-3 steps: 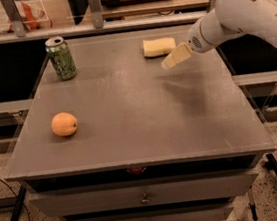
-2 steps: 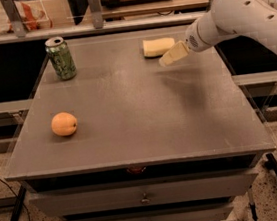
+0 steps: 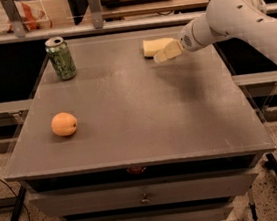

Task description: Move sponge near green can

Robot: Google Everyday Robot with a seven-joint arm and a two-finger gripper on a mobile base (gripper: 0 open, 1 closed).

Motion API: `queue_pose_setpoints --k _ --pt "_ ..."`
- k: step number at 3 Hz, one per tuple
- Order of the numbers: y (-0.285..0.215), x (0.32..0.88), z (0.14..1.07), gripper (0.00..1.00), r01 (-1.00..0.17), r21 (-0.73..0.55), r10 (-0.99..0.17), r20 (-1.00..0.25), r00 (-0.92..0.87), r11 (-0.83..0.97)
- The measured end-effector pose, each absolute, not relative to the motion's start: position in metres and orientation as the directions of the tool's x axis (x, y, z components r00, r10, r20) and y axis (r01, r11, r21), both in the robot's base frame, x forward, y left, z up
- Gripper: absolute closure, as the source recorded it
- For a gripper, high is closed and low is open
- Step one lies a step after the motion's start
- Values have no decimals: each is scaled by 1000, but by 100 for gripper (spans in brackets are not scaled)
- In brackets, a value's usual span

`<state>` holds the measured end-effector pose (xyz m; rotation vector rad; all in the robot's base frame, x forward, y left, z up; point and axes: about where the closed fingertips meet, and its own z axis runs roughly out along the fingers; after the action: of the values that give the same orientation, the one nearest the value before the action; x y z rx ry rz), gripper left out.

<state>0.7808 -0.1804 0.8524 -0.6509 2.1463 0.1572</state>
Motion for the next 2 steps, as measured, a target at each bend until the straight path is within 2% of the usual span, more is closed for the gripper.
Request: queue_pose_setpoints --k 2 --pt "-160 801 846 0 -543 -93 -400 -780 -481 834"
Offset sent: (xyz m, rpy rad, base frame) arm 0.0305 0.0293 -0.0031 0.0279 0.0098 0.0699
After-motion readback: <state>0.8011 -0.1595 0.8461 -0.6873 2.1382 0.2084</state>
